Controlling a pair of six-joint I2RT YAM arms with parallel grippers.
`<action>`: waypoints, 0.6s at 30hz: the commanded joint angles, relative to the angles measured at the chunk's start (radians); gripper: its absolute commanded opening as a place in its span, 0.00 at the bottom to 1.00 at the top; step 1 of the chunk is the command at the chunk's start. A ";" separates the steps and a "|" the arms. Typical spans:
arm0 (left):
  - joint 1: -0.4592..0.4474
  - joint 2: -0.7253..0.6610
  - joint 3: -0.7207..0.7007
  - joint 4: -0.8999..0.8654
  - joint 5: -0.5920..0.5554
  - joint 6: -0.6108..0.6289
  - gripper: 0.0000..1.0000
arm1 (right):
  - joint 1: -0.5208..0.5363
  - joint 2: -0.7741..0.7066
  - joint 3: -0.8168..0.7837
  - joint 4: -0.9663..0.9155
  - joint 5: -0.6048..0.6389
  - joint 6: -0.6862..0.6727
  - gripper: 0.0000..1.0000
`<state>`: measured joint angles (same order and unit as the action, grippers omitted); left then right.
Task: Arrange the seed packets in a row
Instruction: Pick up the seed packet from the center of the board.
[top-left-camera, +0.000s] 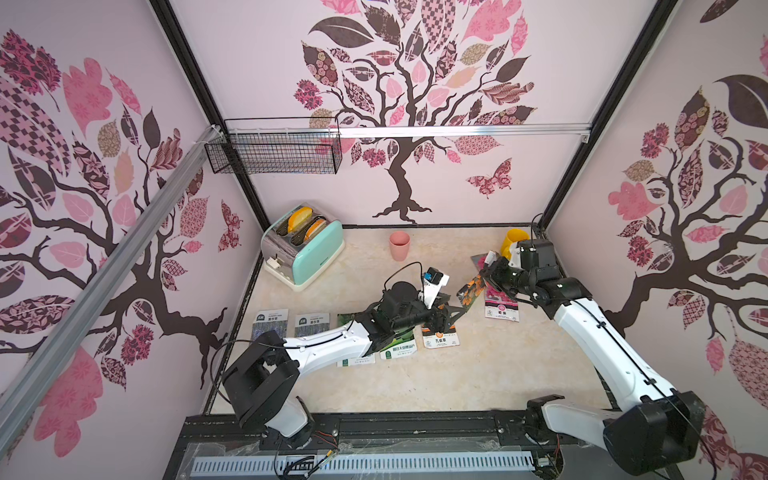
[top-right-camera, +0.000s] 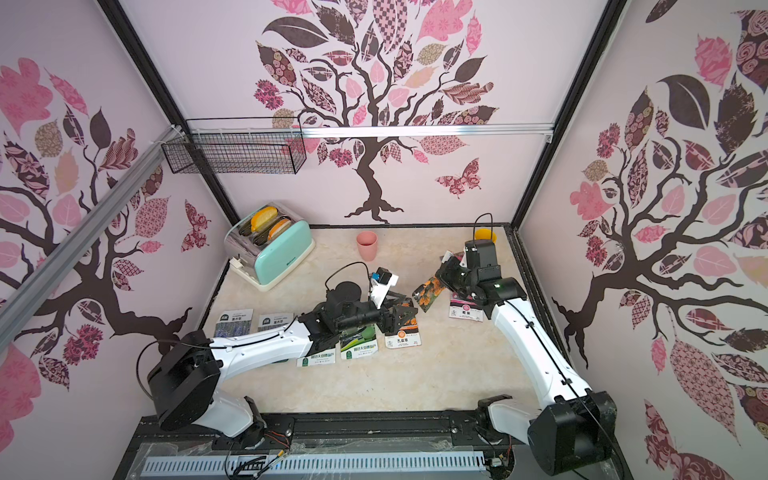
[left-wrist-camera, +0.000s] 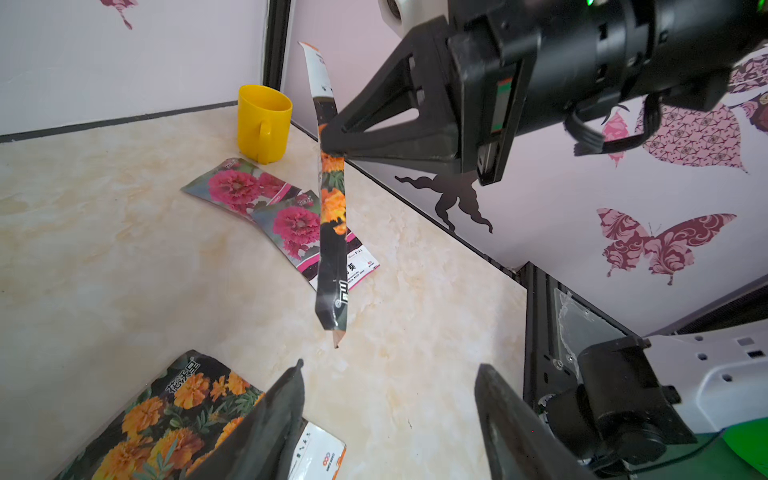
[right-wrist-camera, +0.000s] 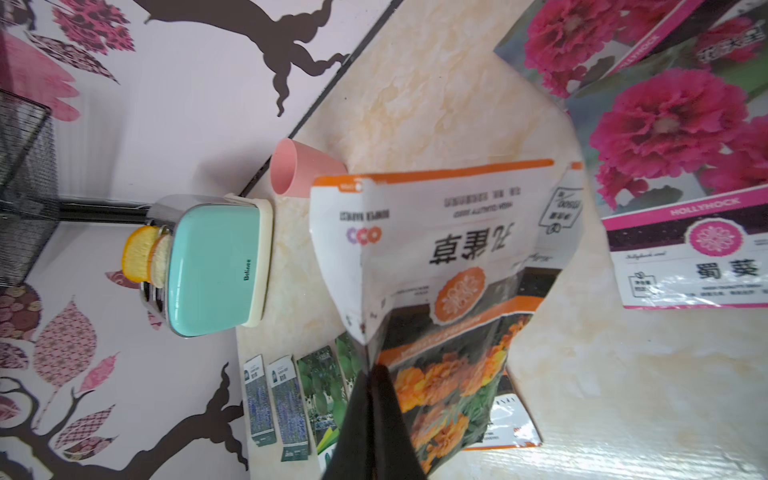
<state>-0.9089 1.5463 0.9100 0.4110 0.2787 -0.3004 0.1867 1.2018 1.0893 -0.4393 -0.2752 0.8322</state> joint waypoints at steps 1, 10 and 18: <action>-0.002 0.017 -0.002 0.059 -0.028 0.078 0.68 | -0.004 0.002 0.035 0.045 -0.064 0.049 0.00; 0.002 0.150 0.075 0.100 -0.124 0.147 0.67 | -0.004 -0.040 -0.003 0.088 -0.141 0.106 0.00; 0.092 0.189 0.112 0.190 -0.131 0.101 0.06 | -0.004 -0.096 -0.050 0.076 -0.158 0.106 0.00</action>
<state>-0.8520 1.7432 0.9928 0.5343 0.1513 -0.1867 0.1864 1.1309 1.0630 -0.3653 -0.4122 0.9356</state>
